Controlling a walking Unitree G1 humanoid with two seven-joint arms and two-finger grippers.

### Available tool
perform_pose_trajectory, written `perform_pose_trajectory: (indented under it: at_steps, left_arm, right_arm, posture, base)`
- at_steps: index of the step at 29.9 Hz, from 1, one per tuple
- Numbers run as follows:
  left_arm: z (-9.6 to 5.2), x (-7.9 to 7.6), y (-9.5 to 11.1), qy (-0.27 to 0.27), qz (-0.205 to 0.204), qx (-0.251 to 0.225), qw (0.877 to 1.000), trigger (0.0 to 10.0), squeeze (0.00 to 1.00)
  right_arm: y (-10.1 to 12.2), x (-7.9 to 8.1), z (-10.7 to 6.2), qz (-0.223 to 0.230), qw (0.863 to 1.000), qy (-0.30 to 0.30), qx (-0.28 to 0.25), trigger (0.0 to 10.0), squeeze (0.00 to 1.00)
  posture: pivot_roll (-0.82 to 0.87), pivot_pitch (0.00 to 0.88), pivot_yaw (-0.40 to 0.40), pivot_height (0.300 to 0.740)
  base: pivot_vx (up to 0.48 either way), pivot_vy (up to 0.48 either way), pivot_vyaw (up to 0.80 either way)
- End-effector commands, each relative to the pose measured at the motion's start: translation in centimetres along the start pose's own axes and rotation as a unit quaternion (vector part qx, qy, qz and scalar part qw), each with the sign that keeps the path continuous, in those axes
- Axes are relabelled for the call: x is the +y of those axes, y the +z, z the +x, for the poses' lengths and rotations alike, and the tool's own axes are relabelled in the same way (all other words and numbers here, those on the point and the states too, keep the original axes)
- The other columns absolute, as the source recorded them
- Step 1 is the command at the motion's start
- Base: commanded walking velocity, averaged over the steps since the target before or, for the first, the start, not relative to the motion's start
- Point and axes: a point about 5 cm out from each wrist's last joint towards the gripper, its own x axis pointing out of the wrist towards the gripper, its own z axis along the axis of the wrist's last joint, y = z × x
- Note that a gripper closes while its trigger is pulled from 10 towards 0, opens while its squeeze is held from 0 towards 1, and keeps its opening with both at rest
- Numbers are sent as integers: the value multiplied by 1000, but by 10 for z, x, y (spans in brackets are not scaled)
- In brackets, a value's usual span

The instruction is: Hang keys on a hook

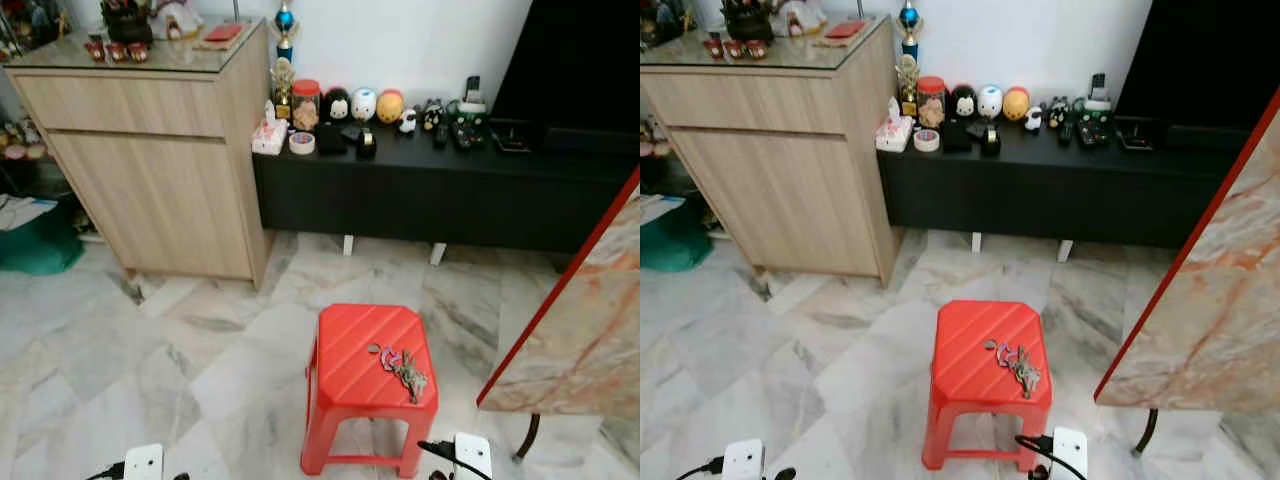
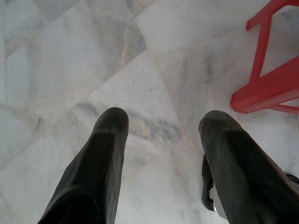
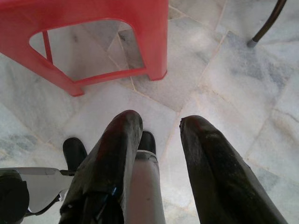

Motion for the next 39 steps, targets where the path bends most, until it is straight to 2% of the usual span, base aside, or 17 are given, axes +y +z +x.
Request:
perform_pose_trajectory:
  at_steps: [1,5,8,18,29,30,35,37,39]
  left_arm:
    - [-1,-4,-3,-9,7,4,1000,10000,0]
    - [-1,-5,-3,-12,7,4,1000,10000,0]
    - [-1,-5,-3,-13,8,5,1000,10000,0]
    - [0,-7,-2,-17,5,0,1000,10000,0]
    - [0,-7,-1,-16,4,2,1000,10000,0]
    - [0,-7,-1,-16,3,2,1000,10000,0]
    - [0,-8,0,-16,3,2,1000,10000,0]
    - [0,-8,0,-17,4,2,1000,10000,0]
    - [0,-9,-1,-20,4,3,1000,10000,0]
  right_arm:
    - [2,-2,0,-3,1000,-3,-5,10000,0]
    - [4,-2,0,-6,1000,2,-12,10000,0]
    - [4,-1,0,-17,1000,8,-13,10000,0]
    - [0,4,0,-1,1000,20,-13,10000,0]
    - [3,5,0,-8,1000,23,-19,10000,0]
    - [4,4,0,-20,999,21,-23,10000,0]
    - [5,5,0,-9,999,23,-24,10000,0]
    - [5,5,0,7,999,21,-23,10000,0]
    - [6,5,0,-3,999,18,-26,10000,0]
  posture:
    - [70,0,-21,728]
    - [73,0,-22,728]
    - [74,0,-23,728]
    - [72,0,-22,728]
    - [72,0,-23,728]
    - [74,0,-23,728]
    - [74,0,-23,728]
    - [75,0,-22,728]
    - [74,0,-22,728]
  base:
    - [0,0,0]
    - [0,0,0]
    - [0,0,800]
    - [24,0,139]
    - [249,0,0]
    - [281,0,800]
    - [286,0,800]
    - [292,0,0]
    - [292,0,0]
